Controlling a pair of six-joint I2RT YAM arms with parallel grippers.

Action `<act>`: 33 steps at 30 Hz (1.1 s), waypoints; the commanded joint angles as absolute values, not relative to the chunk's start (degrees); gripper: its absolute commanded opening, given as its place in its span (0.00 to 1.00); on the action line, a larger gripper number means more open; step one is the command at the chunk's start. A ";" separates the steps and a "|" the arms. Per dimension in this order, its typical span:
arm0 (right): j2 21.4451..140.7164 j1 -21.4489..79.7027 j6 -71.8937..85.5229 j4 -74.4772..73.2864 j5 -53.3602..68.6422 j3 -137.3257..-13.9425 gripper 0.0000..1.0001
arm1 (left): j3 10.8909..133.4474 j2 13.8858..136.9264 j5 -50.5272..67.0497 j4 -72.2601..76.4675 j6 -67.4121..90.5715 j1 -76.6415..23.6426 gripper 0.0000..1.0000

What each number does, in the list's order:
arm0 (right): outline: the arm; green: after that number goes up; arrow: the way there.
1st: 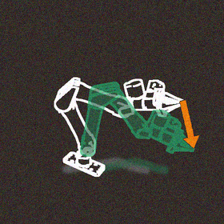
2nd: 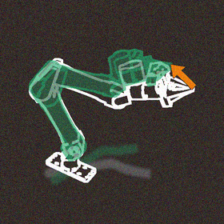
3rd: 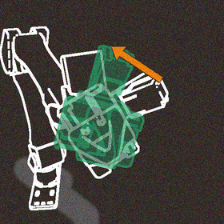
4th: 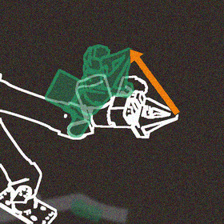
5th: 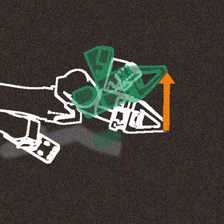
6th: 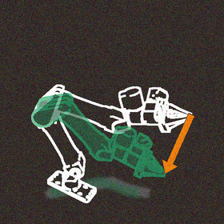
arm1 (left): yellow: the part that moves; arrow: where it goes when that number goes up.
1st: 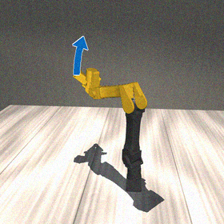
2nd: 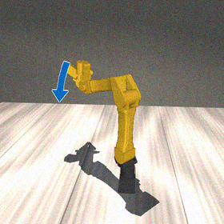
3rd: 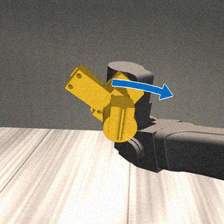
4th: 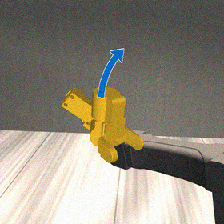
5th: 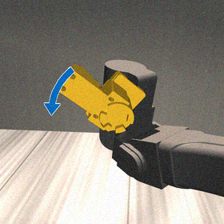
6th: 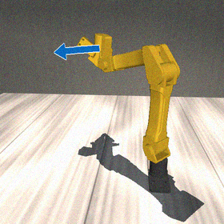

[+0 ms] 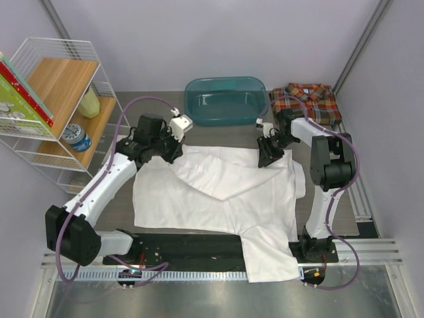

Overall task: Fold and stack the long sleeve shirts
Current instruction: Fold the shirt

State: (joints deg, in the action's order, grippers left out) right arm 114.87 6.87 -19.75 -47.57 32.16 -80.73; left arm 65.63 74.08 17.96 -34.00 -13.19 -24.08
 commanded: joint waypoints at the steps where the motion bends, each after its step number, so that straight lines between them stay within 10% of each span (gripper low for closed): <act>1: 113.11 6.07 -22.68 -51.06 28.30 -82.44 0.40 | 61.18 74.27 17.40 -24.89 -12.92 -21.10 0.00; 27: 108.81 4.57 -24.79 -57.30 28.48 -87.54 0.48 | 52.38 84.64 14.41 -13.80 -18.11 -9.49 0.01; 33: 108.37 4.57 -25.84 -58.97 26.20 -88.42 0.48 | 54.23 87.10 5.93 -19.94 -17.59 -9.14 0.41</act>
State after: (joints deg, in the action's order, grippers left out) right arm 112.12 4.75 -24.29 -56.88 28.18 -86.50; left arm 52.60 85.41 13.72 -16.60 -17.50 -9.93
